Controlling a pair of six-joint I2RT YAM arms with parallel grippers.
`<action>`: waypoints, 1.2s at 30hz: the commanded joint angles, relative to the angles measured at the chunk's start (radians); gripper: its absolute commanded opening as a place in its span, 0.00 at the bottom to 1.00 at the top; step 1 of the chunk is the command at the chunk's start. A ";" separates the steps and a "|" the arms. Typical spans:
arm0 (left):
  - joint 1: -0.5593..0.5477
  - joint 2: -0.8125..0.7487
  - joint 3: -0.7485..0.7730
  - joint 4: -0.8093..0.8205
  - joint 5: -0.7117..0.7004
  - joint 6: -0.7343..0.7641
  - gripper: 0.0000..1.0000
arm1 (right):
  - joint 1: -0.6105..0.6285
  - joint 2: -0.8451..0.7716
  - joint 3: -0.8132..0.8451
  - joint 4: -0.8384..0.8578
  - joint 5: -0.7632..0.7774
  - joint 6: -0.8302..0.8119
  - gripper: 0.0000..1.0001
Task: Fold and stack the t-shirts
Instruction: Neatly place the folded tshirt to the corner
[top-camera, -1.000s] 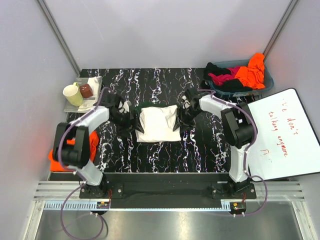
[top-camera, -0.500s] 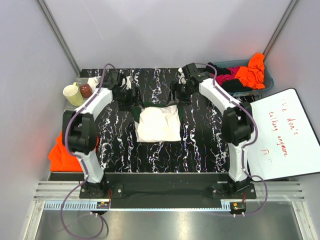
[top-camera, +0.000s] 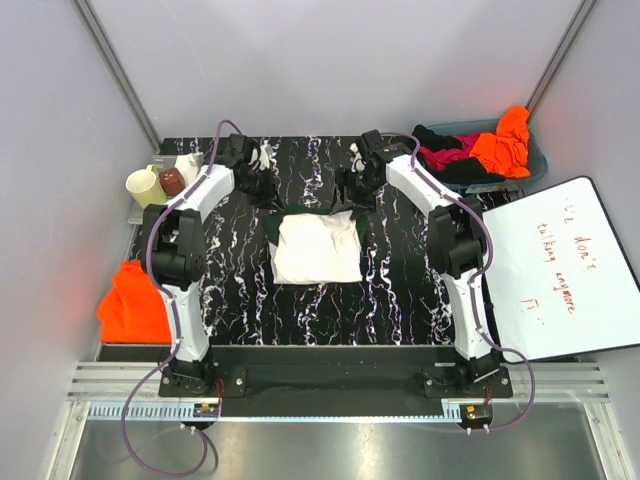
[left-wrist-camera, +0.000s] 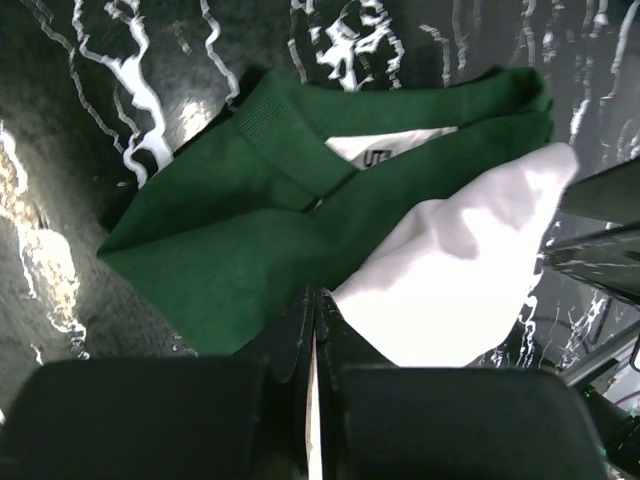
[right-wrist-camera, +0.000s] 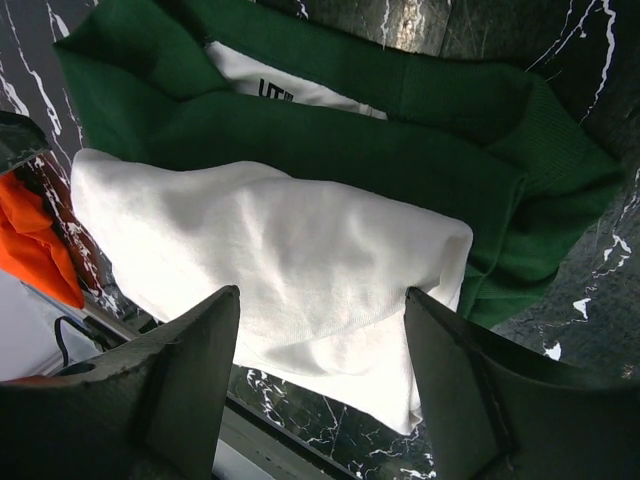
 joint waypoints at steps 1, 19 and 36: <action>0.003 0.012 0.037 0.029 0.048 0.002 0.00 | -0.002 0.024 0.030 -0.019 0.008 -0.004 0.74; -0.003 -0.042 -0.041 0.034 0.107 0.007 0.61 | -0.002 0.083 -0.005 -0.018 0.015 -0.008 0.74; -0.033 0.001 -0.049 0.055 0.096 0.005 0.00 | -0.002 0.087 -0.016 -0.018 0.020 -0.011 0.75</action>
